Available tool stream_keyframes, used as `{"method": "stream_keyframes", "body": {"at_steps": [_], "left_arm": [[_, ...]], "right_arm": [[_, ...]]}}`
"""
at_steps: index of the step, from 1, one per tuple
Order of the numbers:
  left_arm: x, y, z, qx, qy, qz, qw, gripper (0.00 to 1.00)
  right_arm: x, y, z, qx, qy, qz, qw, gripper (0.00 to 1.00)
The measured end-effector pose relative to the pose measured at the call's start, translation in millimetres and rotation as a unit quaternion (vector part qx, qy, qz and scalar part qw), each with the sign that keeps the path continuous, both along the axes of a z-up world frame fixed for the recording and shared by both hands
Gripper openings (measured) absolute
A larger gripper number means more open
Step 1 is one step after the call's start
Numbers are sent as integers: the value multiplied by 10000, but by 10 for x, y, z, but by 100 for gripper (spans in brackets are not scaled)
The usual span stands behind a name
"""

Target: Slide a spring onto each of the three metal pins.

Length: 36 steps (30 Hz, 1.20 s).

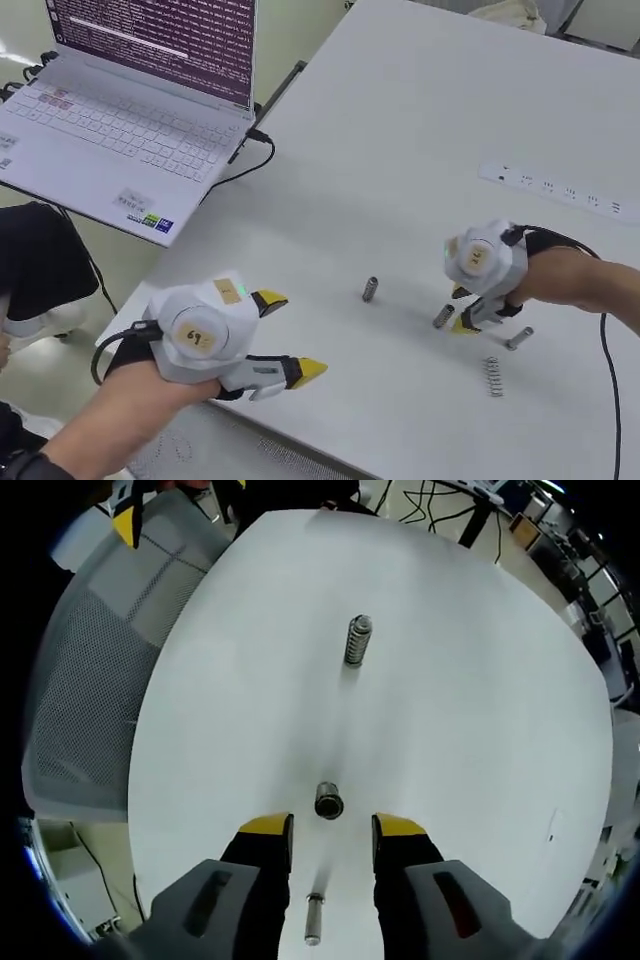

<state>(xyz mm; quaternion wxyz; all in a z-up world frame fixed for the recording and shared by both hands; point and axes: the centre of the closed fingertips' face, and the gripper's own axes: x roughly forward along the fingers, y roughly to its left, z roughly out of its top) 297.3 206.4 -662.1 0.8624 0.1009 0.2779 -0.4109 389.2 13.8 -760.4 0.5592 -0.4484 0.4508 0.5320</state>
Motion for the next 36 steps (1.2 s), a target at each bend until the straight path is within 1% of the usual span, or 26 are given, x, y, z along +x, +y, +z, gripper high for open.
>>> {"method": "stream_keyframes", "body": {"at_steps": [4, 12, 14, 17, 18, 21, 22, 24, 26, 27, 28, 30, 31, 32, 33, 36], "left_arm": [[-20, -22, 18, 6, -20, -28, 10000, 51], [-44, -23, 43, 37, -53, -62, 10000, 51], [-45, -16, 49, 31, -59, -48, 10000, 51], [-40, -3, 64, 26, -71, -17, 10000, 51], [-36, 1, 65, 22, -72, -5, 10000, 51], [-24, 10, 68, 23, -72, 15, 10000, 50], [-19, 10, 69, 22, -74, 18, 10000, 50], [-14, 10, 72, 19, -74, 24, 10000, 50], [-9, 9, 78, -3, -66, 41, 10000, 51], [-8, 9, 79, -4, -67, 42, 10000, 50], [-7, 8, 81, 3, -70, 42, 10000, 50], [-4, 7, 76, 6, -68, 45, 10000, 50], [-4, 5, 76, 1, -65, 47, 10000, 50], [-5, 2, 82, 2, -71, 45, 10000, 50], [-5, 0, 84, 0, -70, 43, 10000, 50], [-5, 0, 73, 1, -67, 41, 10000, 50]], "right_arm": [[-5, -50, 16, 48, -44, -91, 9999, 30], [-81, -110, 53, 230, -88, -368, 9990, 31], [-105, -131, 73, 297, -138, -468, 9984, 31], [-110, -123, 105, 530, -198, -744, 9956, 31], [-109, -116, 121, 661, -217, -909, 9934, 31], [-108, -99, 186, 955, -321, -1164, 9881, 30], [-100, -95, 217, 1090, -387, -1333, 9843, 31], [-82, -81, 265, 1299, -488, -1537, 9783, 30], [-67, -61, 323, 1640, -559, -1864, 9671, 30], [-63, -60, 333, 1694, -581, -1915, 9650, 30], [-60, -55, 359, 1822, -633, -2010, 9604, 30], [-90, -62, 396, 1957, -664, -2151, 9545, 31], [-90, -71, 399, 1989, -692, -2184, 9529, 31], [-89, -82, 414, 2049, -766, -2245, 9496, 32], [-105, -83, 425, 2084, -792, -2275, 9479, 33], [-171, -84, 439, 2152, -802, -2340, 9447, 35]]}}
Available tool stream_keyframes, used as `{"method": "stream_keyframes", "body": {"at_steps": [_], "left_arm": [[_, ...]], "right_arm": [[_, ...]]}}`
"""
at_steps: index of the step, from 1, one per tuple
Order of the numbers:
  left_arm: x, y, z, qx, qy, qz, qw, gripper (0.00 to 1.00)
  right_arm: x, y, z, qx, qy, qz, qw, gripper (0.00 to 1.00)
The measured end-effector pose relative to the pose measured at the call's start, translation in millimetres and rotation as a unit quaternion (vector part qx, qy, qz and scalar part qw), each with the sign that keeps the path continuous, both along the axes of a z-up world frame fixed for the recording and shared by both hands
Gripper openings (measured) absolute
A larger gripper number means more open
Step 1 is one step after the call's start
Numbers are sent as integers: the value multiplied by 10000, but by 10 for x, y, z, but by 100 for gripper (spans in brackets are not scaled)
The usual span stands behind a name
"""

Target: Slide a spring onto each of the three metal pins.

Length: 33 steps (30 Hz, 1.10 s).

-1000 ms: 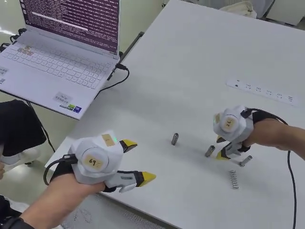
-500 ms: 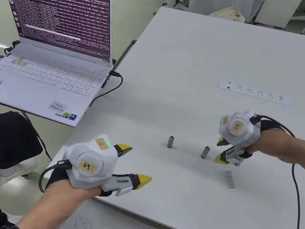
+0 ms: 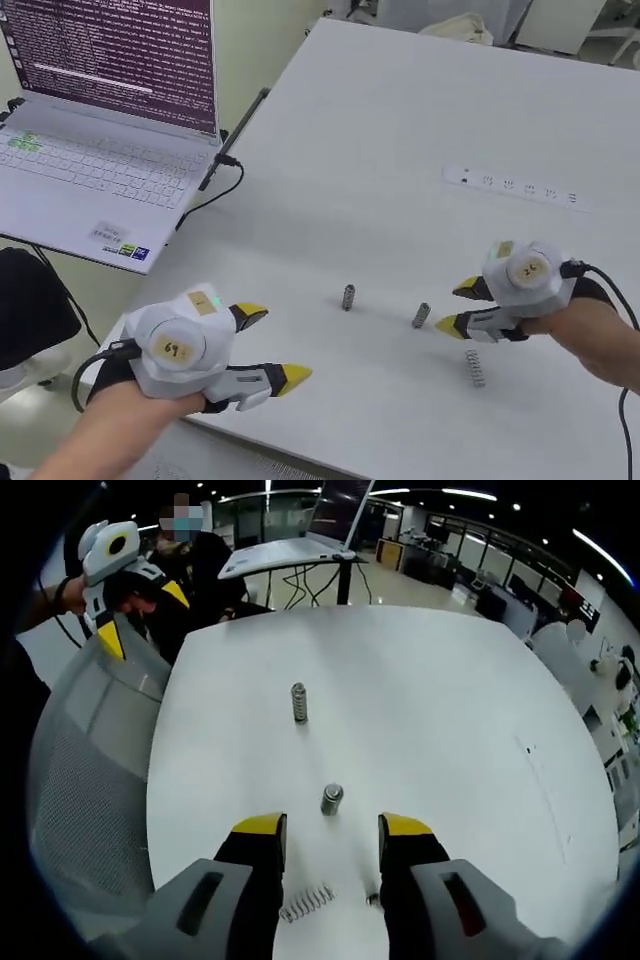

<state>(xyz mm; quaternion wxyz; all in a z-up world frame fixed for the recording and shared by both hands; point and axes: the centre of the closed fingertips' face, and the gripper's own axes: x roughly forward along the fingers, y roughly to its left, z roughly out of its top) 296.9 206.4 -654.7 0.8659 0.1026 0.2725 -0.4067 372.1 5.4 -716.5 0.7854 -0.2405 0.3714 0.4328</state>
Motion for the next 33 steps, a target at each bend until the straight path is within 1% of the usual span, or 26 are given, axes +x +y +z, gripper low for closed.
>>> {"method": "stream_keyframes", "body": {"at_steps": [1, 4, 7, 9, 11, 14, 17, 20, 26, 33], "left_arm": [[1, 0, -2, 4, 1, 0, 10000, 50], [0, 0, 1, -2, -1, 3, 10000, 50], [1, 2, 3, -2, -5, 5, 10000, 50], [1, 0, 9, -5, -7, 2, 10000, 50], [-1, 2, 11, 1, -9, -8, 10000, 50], [-1, 5, 5, 17, -3, -20, 10000, 51], [3, 1, 1, 27, 0, -37, 10000, 51], [17, -12, -2, 25, -2, -57, 10000, 51], [42, -46, 1, 35, -9, -107, 9999, 51], [80, -78, 4, 16, -18, -119, 9999, 51]], "right_arm": [[-23, 6, 0, 52, -34, -26, 10000, 36], [-90, 14, 1, 151, -25, -139, 9998, 36], [-150, 29, 19, 307, -53, -260, 9992, 37], [-159, 24, 27, 384, -74, -358, 9986, 37], [-195, 20, 49, 456, -55, -461, 9979, 38], [-244, 1, 60, 530, -27, -548, 9971, 41], [-291, -34, 85, 599, -70, -657, 9960, 43], [-344, -89, 117, 728, -106, -835, 9938, 44], [-451, -196, 134, 791, -154, -1037, 9913, 44], [-592, -312, 194, 900, -203, -1287, 9874, 46]]}}
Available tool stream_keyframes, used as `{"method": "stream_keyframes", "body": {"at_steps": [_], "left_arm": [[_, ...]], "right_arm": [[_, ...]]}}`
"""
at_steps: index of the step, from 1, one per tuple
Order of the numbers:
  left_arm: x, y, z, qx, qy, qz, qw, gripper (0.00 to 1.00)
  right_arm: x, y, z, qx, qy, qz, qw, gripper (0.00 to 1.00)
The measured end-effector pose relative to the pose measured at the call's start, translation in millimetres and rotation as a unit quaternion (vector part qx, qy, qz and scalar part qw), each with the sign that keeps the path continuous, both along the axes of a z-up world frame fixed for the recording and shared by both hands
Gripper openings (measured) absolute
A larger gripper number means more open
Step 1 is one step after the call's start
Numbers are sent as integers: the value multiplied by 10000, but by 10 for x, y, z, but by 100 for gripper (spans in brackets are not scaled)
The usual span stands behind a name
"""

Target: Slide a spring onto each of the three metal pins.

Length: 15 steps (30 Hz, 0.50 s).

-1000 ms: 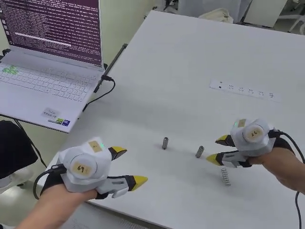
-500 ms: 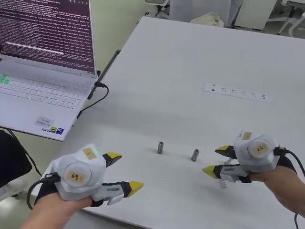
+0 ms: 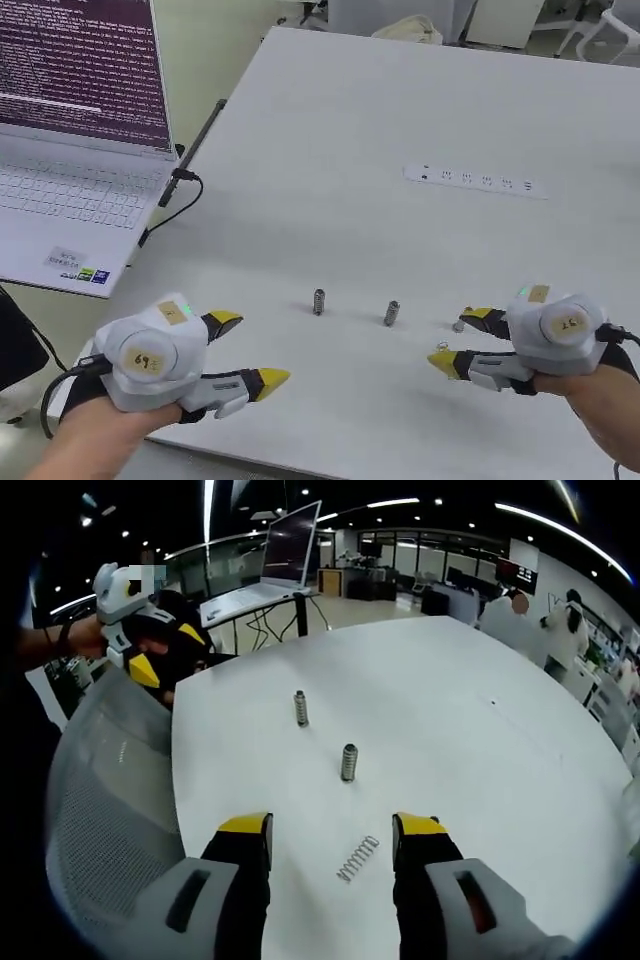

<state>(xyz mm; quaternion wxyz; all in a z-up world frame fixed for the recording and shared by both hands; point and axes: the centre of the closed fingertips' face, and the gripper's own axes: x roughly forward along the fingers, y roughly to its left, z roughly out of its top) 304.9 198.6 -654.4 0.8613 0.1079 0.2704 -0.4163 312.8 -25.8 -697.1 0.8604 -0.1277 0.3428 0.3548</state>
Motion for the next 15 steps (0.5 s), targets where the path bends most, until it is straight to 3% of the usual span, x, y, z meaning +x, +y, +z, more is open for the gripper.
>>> {"method": "stream_keyframes", "body": {"at_steps": [15], "left_arm": [[43, -41, -4, 16, 14, -83, 10000, 51]], "right_arm": [[-378, -302, -62, 125, 100, -635, 9979, 50]]}}
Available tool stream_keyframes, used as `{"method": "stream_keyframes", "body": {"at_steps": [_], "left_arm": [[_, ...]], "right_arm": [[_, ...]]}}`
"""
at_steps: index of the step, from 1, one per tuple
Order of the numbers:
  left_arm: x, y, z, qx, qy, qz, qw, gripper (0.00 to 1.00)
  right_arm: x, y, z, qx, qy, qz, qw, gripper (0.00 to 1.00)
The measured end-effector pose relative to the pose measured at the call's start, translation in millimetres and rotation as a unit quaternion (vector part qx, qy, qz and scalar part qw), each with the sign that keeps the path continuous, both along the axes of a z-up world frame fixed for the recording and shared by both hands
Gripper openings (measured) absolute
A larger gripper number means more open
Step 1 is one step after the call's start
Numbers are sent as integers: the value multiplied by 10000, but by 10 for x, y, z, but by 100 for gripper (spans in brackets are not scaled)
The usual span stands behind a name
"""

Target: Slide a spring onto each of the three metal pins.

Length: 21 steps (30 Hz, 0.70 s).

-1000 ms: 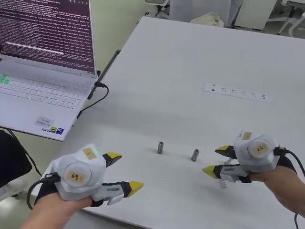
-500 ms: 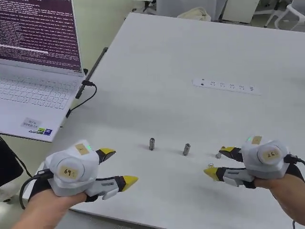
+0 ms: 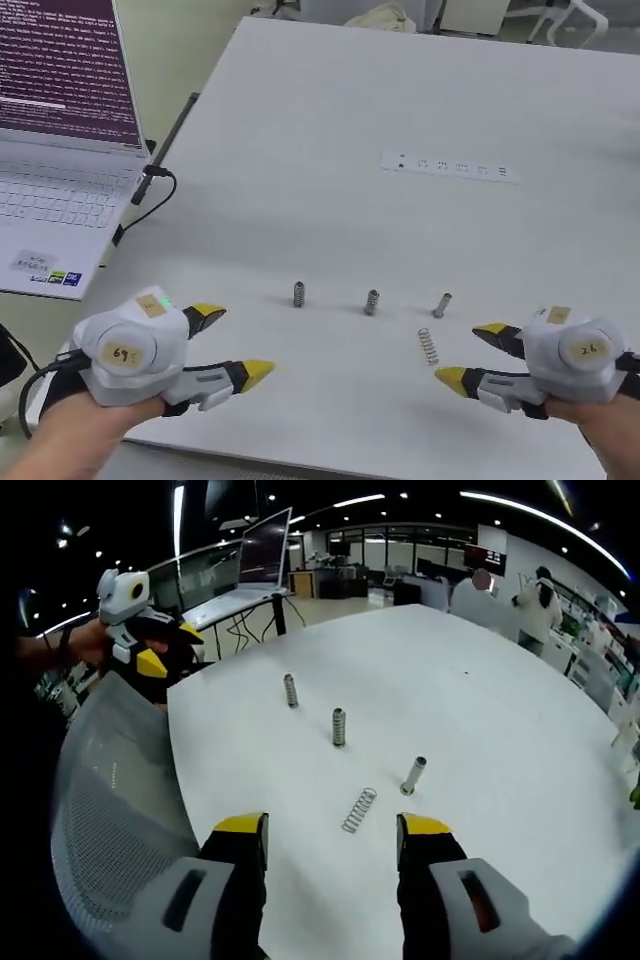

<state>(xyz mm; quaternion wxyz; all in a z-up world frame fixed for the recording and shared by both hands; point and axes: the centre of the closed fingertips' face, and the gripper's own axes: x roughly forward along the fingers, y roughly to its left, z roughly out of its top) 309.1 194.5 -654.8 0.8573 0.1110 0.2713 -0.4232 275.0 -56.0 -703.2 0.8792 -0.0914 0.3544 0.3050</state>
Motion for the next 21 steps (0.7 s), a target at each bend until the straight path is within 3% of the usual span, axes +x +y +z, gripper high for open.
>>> {"method": "stream_keyframes", "body": {"at_steps": [7, 21], "left_arm": [[34, -14, 31, -18, -14, 19, 10000, 52], [13, -47, 30, -3, -5, 42, 10000, 52]], "right_arm": [[-129, -99, -33, 31, 71, -212, 9997, 51], [-153, -115, -103, 143, 132, -356, 9992, 50]]}}
